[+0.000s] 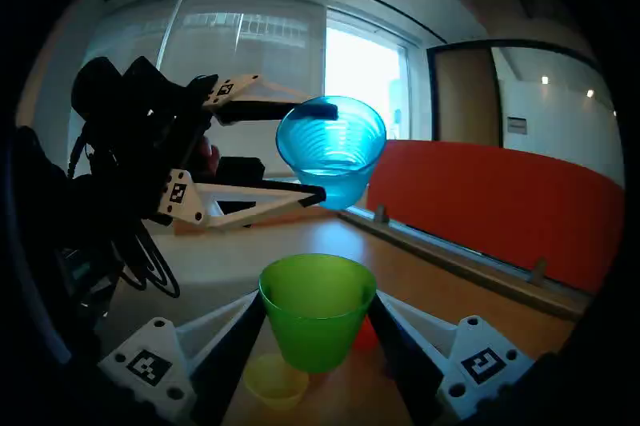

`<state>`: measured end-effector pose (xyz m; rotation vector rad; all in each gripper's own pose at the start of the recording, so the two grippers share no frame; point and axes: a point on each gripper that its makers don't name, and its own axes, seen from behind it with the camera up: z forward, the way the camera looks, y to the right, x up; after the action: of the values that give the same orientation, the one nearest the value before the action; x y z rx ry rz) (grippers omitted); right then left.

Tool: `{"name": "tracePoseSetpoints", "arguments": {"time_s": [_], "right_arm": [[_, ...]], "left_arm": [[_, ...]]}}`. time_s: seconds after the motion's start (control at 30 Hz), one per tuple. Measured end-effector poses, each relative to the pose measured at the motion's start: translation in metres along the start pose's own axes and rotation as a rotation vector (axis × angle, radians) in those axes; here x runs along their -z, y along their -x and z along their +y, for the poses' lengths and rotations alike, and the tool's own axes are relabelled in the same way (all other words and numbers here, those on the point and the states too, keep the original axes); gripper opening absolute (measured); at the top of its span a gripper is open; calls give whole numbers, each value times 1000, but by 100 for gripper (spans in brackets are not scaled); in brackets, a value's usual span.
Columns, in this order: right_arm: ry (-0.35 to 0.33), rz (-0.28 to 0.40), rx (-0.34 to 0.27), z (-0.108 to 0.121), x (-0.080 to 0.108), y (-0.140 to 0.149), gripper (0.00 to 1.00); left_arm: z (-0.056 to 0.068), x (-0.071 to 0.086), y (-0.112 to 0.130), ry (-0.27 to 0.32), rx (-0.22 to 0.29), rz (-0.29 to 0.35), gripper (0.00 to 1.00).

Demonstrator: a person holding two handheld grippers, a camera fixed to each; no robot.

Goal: Pour water

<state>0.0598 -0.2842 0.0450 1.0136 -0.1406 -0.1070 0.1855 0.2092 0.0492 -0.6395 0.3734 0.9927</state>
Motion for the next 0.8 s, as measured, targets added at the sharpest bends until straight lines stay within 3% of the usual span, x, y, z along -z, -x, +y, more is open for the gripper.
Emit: {"name": "tracePoseSetpoints", "arguments": {"time_s": [0.8], "right_arm": [[11,4,4,4,3,-1,90]], "left_arm": [[4,-4,-3,-1,-115,-6,84]]}}
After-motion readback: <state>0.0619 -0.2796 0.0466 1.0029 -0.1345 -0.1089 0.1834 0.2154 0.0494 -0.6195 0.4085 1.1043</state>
